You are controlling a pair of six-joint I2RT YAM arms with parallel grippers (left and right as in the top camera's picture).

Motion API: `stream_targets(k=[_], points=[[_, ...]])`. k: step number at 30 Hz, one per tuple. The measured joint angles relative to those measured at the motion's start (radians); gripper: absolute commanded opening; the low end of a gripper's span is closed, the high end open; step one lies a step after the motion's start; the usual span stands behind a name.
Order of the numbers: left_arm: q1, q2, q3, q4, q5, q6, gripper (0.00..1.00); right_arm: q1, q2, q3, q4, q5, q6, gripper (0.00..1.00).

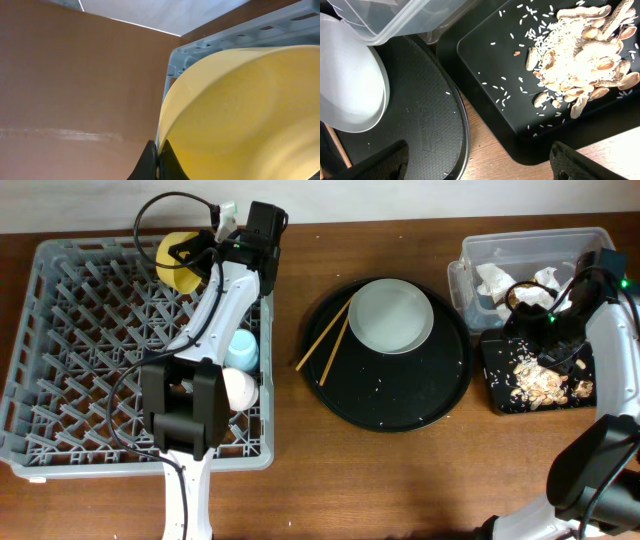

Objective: Sort waste into correct bins and load items into the dishwasher rack

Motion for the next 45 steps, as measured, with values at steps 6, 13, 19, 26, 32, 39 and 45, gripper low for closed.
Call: stream_targets(k=[6,13,19,26,32,39,45], points=[[-0.011,0.002,0.0,-0.006,0.011,0.032,0.0,0.0,0.0,0.0,0.0,0.0,0.0,0.91],[-0.032,0.016,0.0,-0.043,0.037,0.046,0.01,0.0,0.0,0.0,0.0,0.0,0.0,0.91],[-0.032,0.016,0.0,-0.043,0.041,0.046,0.01,0.0,0.0,0.0,0.0,0.0,0.0,0.91],[-0.032,0.018,-0.003,0.074,-0.112,0.07,0.01,0.0,0.0,0.0,0.0,0.0,0.0,0.91],[-0.04,0.018,-0.003,0.09,-0.198,0.139,0.01,0.0,0.0,0.0,0.0,0.0,0.0,0.91],[-0.063,0.018,-0.002,0.022,-0.204,0.015,0.01,0.0,0.0,0.0,0.0,0.0,0.0,0.91],[-0.054,0.057,-0.034,0.019,-0.204,-0.059,0.0,0.0,0.0,0.0,0.0,0.0,0.0,0.91]])
